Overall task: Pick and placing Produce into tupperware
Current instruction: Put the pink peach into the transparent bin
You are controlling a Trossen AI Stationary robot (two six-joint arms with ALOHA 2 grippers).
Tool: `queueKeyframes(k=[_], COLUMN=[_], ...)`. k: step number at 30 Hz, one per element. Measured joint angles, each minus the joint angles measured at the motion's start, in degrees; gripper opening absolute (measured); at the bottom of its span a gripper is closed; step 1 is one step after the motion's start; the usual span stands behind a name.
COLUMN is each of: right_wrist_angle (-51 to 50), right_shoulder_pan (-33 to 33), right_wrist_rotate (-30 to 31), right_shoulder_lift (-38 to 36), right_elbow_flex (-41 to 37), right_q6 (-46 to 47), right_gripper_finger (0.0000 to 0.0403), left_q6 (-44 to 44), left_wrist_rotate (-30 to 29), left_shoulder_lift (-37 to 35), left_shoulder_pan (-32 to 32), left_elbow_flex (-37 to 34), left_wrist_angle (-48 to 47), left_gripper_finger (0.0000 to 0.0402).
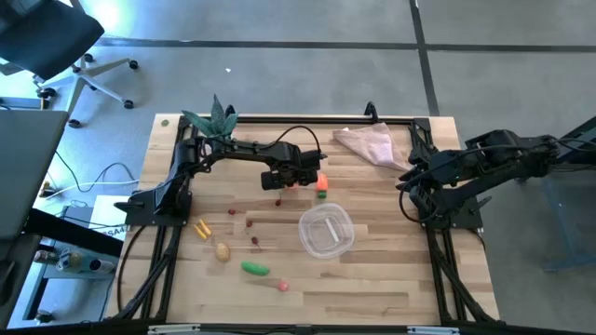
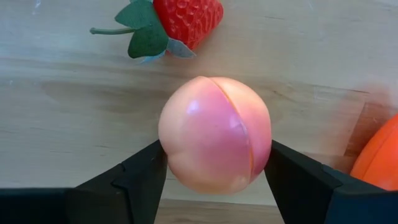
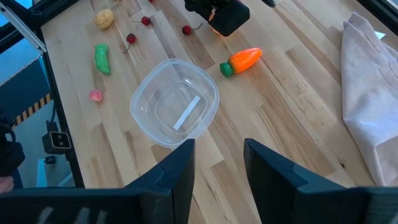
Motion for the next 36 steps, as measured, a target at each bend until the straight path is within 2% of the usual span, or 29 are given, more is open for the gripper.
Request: queueKeyframes(k=[5, 16, 21, 27, 36], right_wrist_angle=[0.0, 0.0, 0.0, 0.0, 0.0], right_shoulder_pan=[0.0, 0.0, 0.0, 0.0, 0.0], right_wrist_rotate=[0.0, 0.0, 0.0, 0.0, 0.0], right_shoulder_lift=[0.0, 0.0, 0.0, 0.0, 0.0], right_elbow_flex=[0.0, 0.0, 0.0, 0.0, 0.0], right_q6=[0.0, 0.0, 0.0, 0.0, 0.0], right_gripper_finger=[0.013, 0.013, 0.013, 0.013, 0.013], left_q6=[0.0, 0.4, 0.4, 1.3, 1.1], left_wrist_rotate=[0.0, -1.4, -1.2, -0.7, -0.9], left_shoulder_lift=[0.0, 0.0, 0.0, 0.0, 0.0], left_shoulder_pan=[0.1, 0.9, 1.8, 2.3, 2.3], left_elbow_flex=[0.0, 0.0, 0.0, 0.0, 0.0], left_wrist_angle=[0.3, 1.1, 0.9, 0.9, 0.9], left_gripper_finger=[0.0269, 0.0362, 0.0388, 0.0387, 0.0344])
